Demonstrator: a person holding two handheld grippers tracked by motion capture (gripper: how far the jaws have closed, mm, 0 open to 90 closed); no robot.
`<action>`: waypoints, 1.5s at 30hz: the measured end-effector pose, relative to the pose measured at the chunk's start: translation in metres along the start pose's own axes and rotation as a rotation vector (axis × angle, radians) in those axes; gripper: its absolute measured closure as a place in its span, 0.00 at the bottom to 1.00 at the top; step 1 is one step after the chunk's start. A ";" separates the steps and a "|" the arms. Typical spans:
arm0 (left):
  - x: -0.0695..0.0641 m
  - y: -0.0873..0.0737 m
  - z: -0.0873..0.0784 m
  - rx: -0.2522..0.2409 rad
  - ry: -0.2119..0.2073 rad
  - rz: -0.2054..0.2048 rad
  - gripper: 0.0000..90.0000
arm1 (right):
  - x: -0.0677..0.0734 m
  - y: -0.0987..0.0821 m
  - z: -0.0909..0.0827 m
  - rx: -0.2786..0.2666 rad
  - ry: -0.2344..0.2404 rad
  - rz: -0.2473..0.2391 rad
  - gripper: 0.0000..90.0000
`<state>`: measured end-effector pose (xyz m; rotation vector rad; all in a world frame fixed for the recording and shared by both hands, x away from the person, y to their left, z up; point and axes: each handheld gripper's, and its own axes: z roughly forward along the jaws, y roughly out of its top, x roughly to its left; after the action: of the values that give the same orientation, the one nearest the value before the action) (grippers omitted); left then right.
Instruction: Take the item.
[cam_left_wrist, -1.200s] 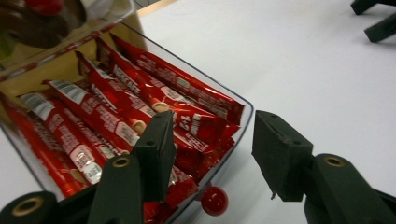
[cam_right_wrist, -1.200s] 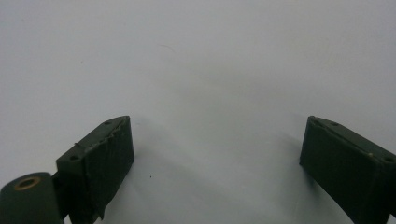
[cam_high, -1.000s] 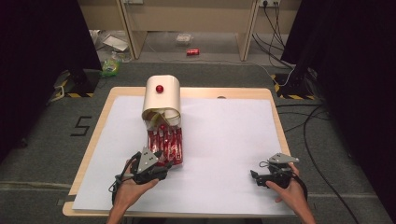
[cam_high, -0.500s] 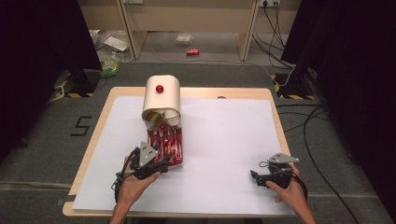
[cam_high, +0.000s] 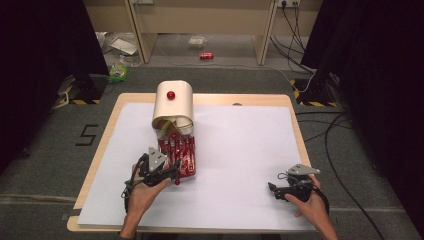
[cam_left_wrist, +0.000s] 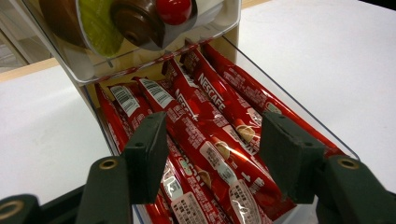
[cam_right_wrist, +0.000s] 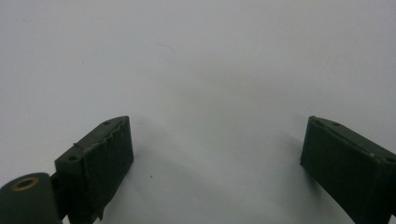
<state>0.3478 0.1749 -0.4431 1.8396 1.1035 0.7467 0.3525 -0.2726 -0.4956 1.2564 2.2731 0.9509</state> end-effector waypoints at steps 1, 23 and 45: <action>0.000 0.000 0.000 -0.001 0.001 -0.002 0.46 | 0.000 0.000 0.000 0.000 0.000 0.000 0.11; 0.003 -0.002 0.014 0.053 0.043 -0.015 0.64 | 0.000 0.000 0.000 0.000 -0.001 -0.003 0.11; -0.003 -0.007 0.023 0.123 0.083 0.046 0.83 | 0.000 0.000 0.000 0.000 -0.001 -0.004 0.11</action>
<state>0.3624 0.1653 -0.4600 1.9577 1.1867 0.8040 0.3525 -0.2724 -0.4956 1.2516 2.2738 0.9485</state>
